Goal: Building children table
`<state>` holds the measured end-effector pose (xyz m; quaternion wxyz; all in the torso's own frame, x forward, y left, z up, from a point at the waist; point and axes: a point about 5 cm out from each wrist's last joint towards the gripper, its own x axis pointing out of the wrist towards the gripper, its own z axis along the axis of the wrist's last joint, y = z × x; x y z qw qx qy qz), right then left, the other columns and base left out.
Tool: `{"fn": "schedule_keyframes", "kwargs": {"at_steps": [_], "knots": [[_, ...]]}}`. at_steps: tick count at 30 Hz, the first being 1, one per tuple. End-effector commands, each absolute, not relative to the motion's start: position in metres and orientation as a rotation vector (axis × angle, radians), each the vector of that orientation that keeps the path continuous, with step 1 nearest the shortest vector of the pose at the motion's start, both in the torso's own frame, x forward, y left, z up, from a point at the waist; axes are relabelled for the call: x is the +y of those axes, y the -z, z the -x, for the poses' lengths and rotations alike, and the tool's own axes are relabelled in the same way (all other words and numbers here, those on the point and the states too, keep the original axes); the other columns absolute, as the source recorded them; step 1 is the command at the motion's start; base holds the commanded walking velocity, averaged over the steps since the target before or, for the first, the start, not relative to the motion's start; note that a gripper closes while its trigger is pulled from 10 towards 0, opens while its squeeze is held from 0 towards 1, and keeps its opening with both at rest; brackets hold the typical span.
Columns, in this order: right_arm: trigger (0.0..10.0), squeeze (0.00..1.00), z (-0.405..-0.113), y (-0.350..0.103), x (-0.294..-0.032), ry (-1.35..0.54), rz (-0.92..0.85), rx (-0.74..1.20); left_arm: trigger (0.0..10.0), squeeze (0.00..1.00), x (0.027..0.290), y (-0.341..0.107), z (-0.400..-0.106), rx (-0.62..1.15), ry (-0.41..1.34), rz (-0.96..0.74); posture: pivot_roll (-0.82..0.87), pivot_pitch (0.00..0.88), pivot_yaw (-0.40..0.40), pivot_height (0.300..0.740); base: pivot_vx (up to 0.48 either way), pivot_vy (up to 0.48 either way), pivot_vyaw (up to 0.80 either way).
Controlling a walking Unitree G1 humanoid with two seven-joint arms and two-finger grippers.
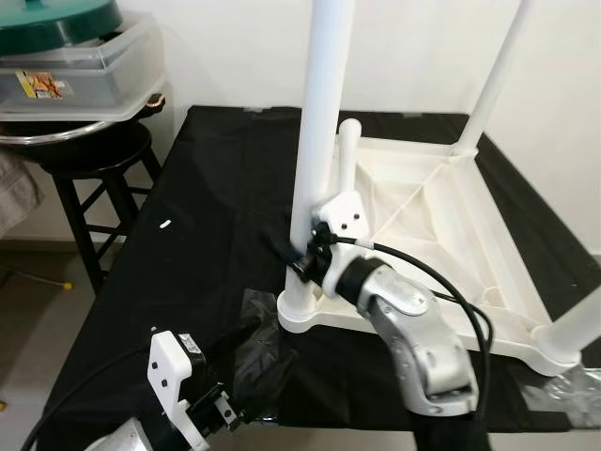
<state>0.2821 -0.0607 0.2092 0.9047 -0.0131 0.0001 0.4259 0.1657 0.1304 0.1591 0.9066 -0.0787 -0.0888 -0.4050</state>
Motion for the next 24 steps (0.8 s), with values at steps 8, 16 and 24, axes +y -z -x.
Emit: {"fn": "schedule_keyframes", "kwargs": {"at_steps": [8, 16, 24], "knots": [[10.0, 0.0, -0.293, -0.228, -0.07, -1.302, 0.215, -0.11, 10.0, 0.0, 0.129, -0.16, -0.157, -0.174, 0.841, 0.172, 0.14, 0.15, -0.055, 0.74, 0.0, 0.0, 0.0], [10.0, 0.0, -0.33, -0.256, -0.079, -1.412, 0.221, -0.151, 10.0, 0.0, 0.127, -0.162, -0.146, -0.158, 0.838, 0.18, 0.17, 0.194, -0.062, 0.74, 0.0, 0.0, 0.0], [10.0, 0.0, -0.351, -0.279, -0.088, -1.507, 0.236, -0.183, 10.0, 0.0, 0.127, -0.163, -0.137, -0.138, 0.833, 0.19, 0.2, 0.231, -0.066, 0.74, 0.0, 0.0, 0.0]]}}
